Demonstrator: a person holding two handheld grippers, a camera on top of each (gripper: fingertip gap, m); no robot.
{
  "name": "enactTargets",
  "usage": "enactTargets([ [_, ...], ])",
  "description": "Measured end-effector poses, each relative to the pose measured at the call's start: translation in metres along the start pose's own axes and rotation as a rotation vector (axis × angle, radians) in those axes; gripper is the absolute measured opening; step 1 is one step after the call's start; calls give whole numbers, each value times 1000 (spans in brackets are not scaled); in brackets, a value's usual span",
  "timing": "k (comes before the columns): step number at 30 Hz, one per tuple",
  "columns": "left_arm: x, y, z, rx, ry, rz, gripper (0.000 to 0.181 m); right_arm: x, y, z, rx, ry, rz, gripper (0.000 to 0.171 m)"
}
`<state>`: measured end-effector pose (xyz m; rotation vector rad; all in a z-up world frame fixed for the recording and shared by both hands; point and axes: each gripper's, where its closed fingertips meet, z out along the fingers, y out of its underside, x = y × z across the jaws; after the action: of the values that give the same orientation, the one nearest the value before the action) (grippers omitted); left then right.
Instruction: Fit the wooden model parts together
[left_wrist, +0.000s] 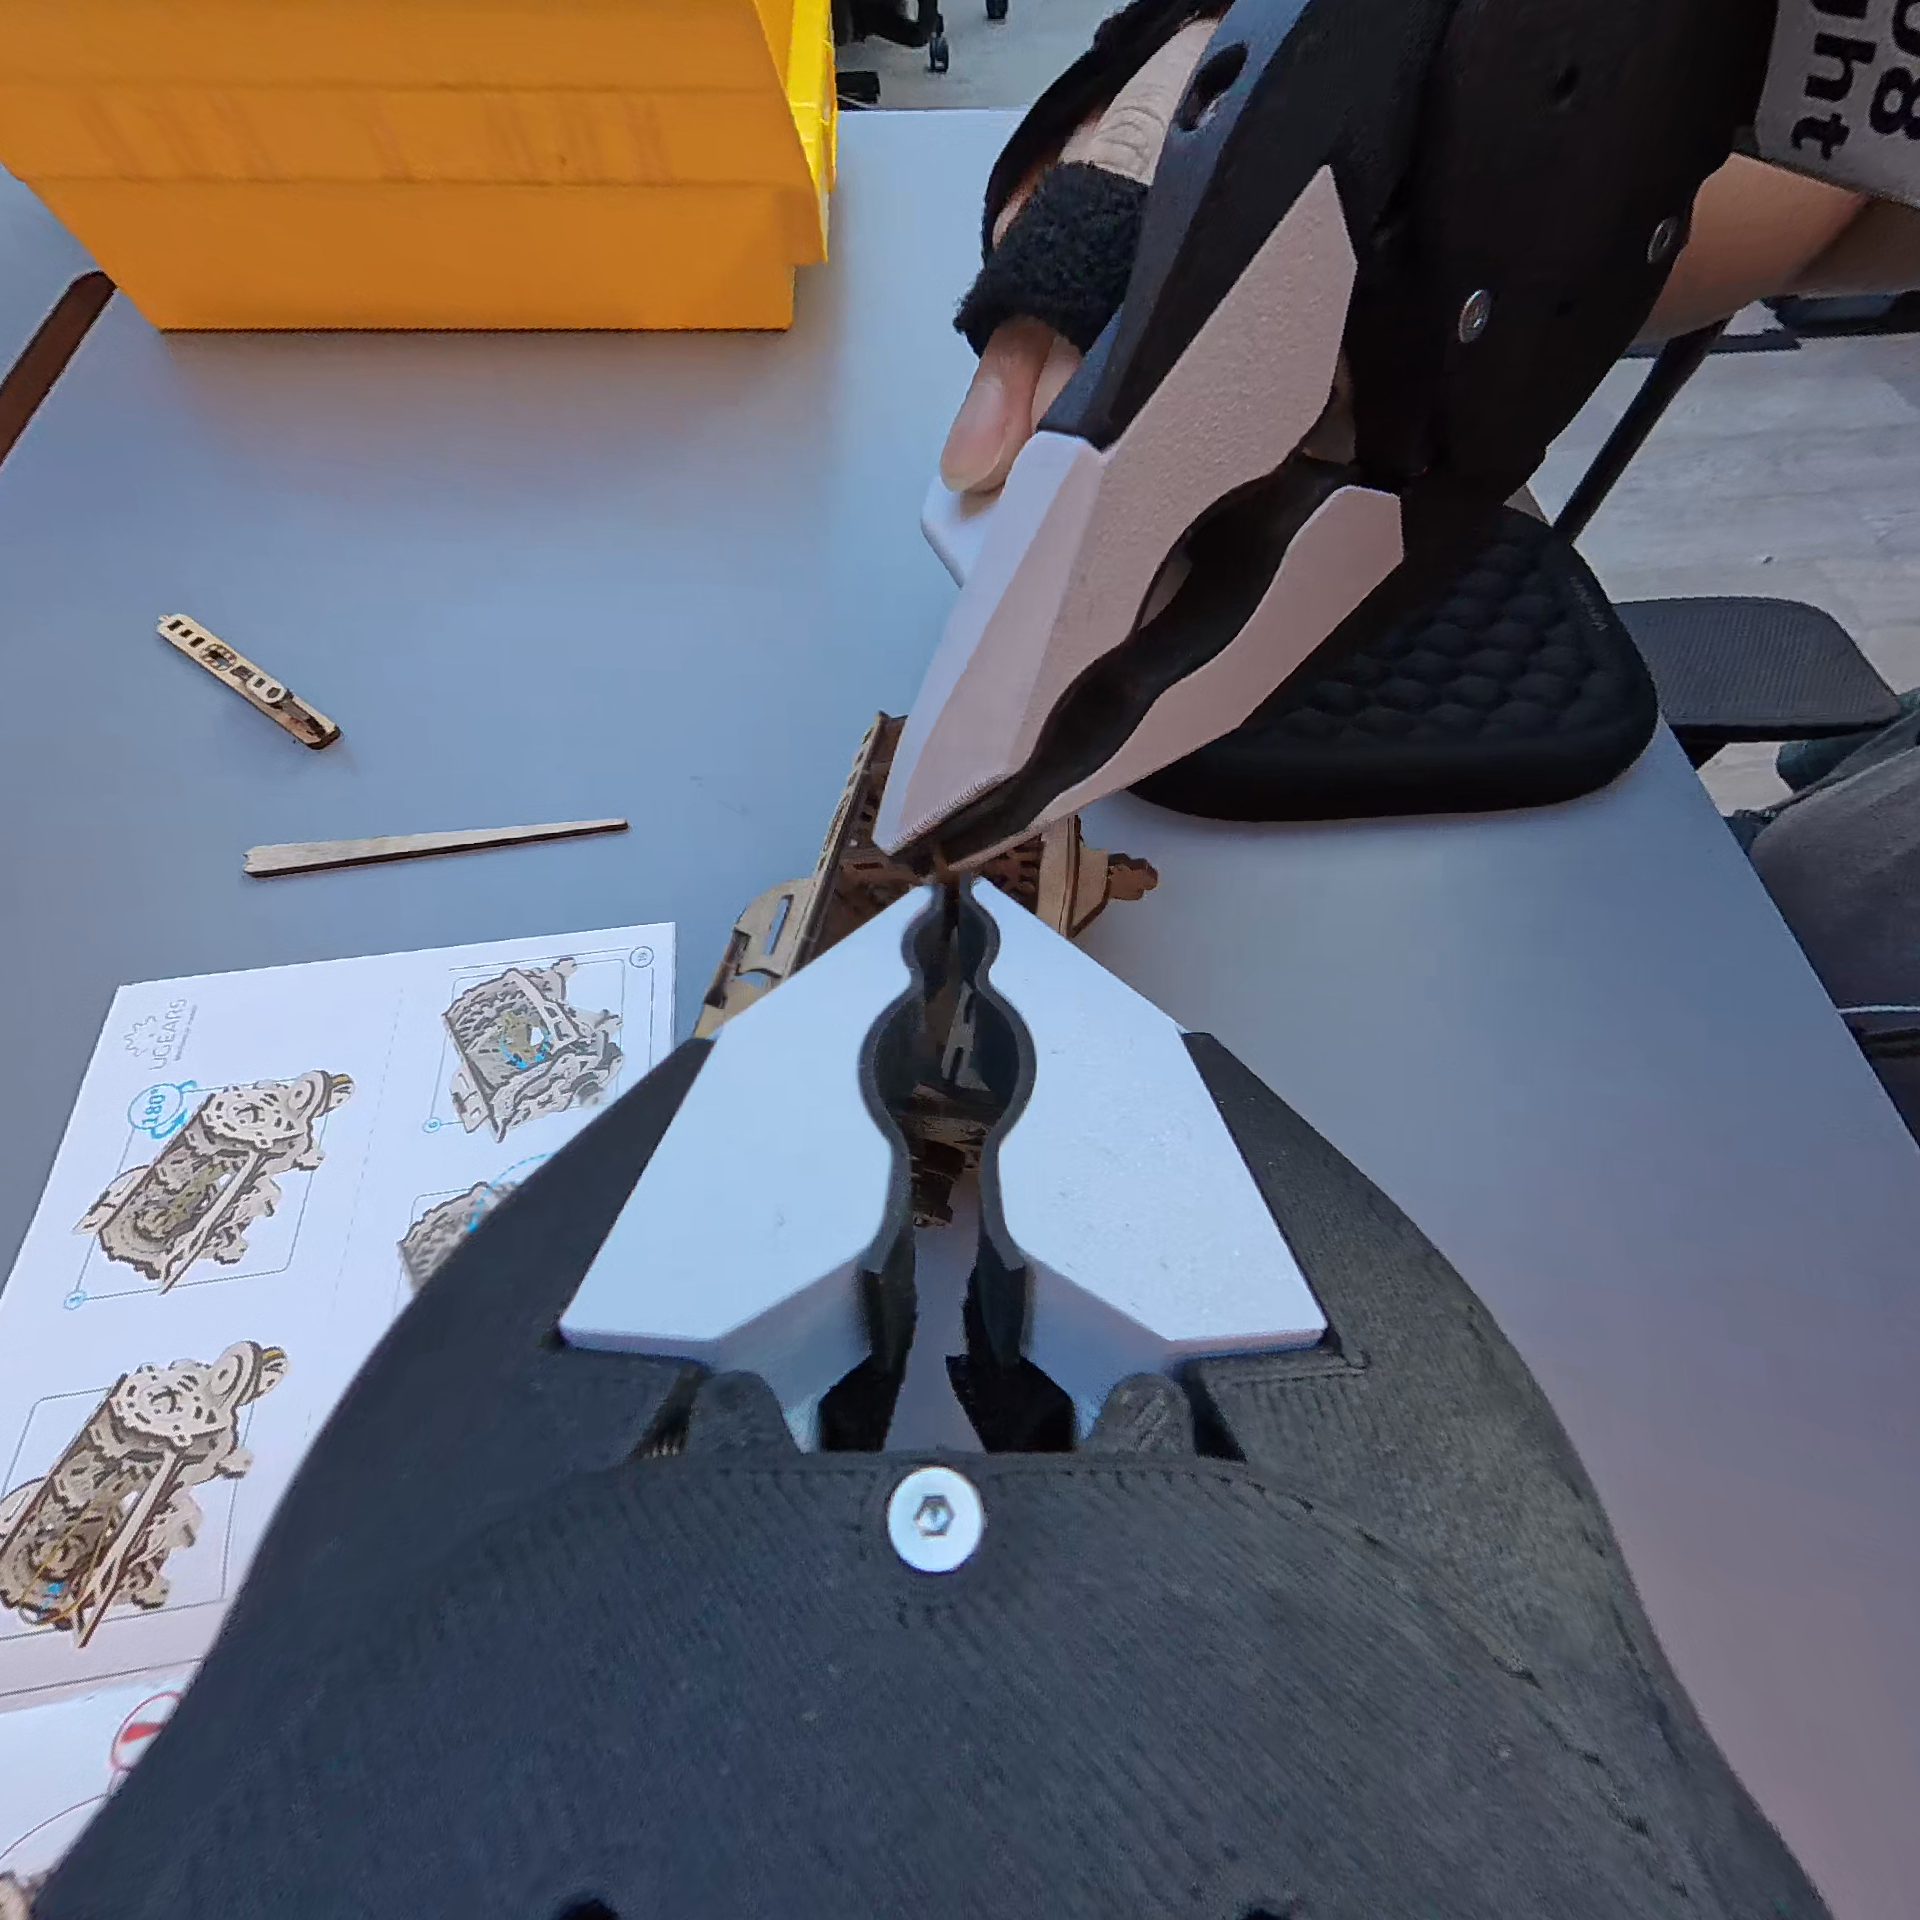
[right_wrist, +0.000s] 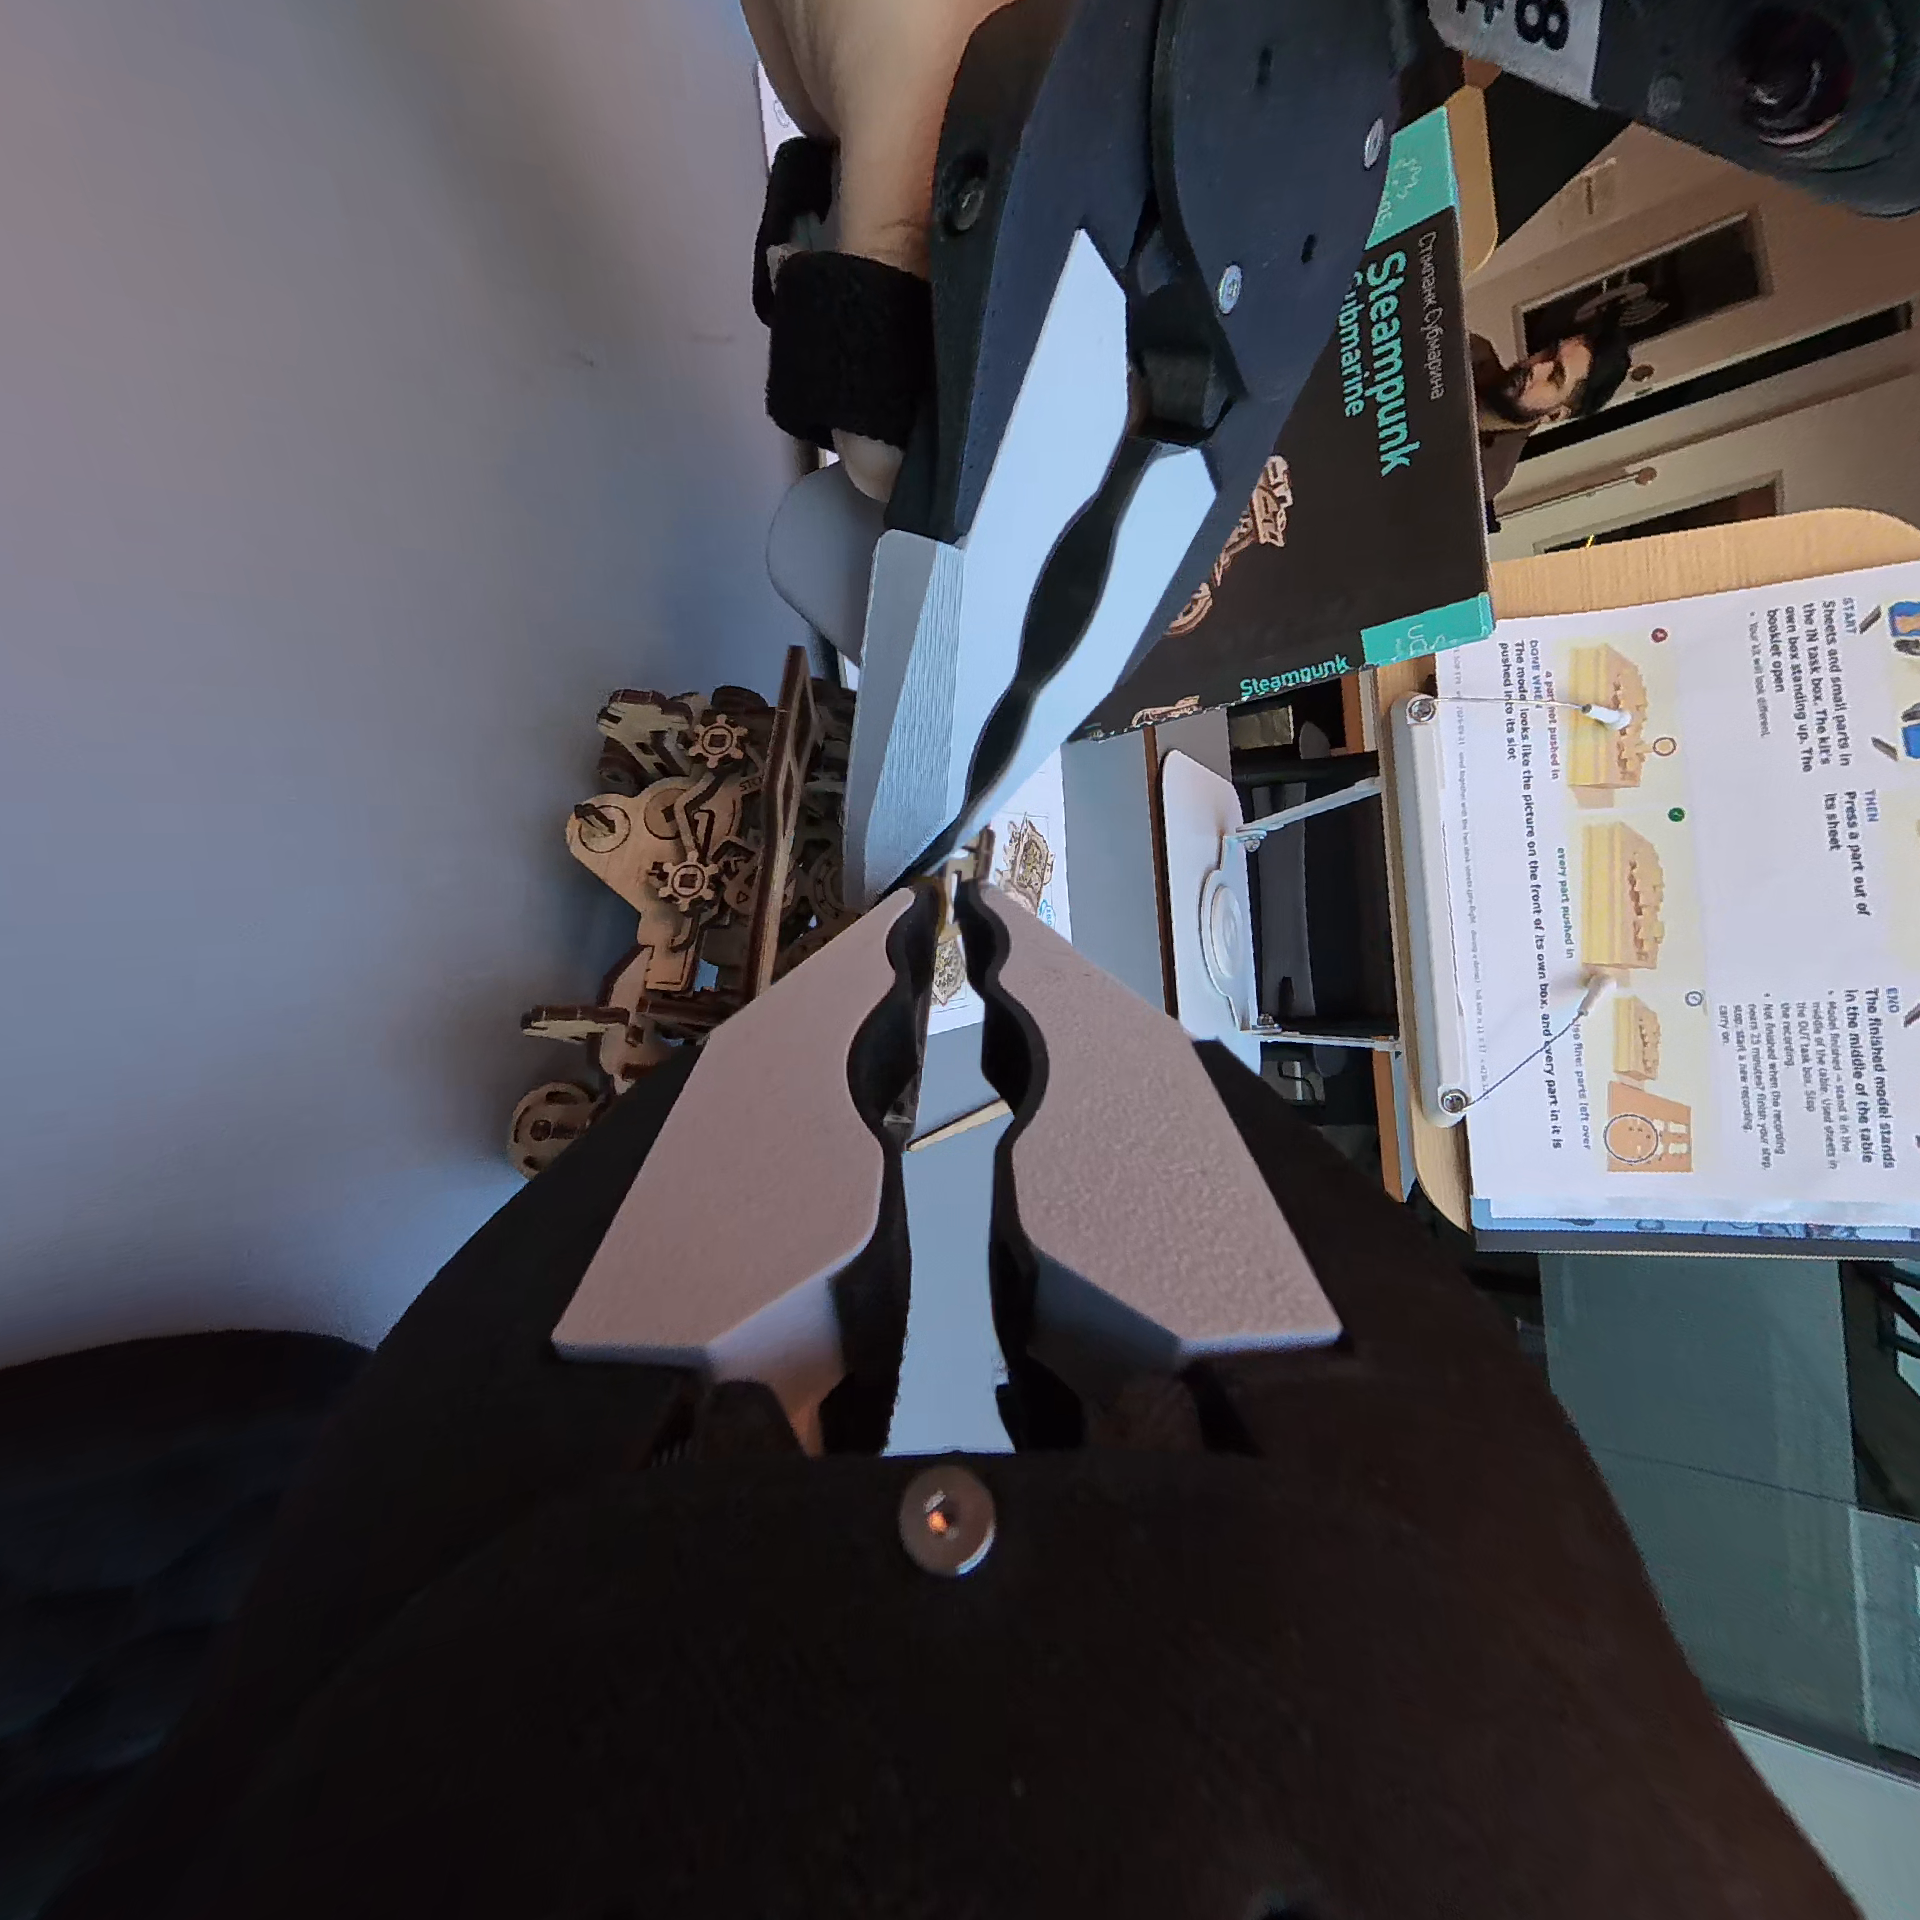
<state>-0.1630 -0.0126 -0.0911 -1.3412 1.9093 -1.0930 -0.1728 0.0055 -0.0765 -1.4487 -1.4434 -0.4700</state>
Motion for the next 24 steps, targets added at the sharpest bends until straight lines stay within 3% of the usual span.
enactTargets([
  [1, 1, 0, 1, -1, 2, 3, 0, 0, 0, 0, 2, 4, -5, 5],
  [12, 3, 0, 0, 12, 10, 2, 0, 3, 0, -4, 36, 5, -18, 10],
  [19, 5, 1, 1, 7, 11, 5, 0, -2, 2, -5, 30, -28, -1, 1],
  [22, 1, -3, 0, 15, -20, -6, 21, 0, 3, -5, 24, -20, 4, 0],
  [24, 2, -6, 0, 27, -12, -17, 20, 0, 3, -6, 24, -21, 1, 0],
])
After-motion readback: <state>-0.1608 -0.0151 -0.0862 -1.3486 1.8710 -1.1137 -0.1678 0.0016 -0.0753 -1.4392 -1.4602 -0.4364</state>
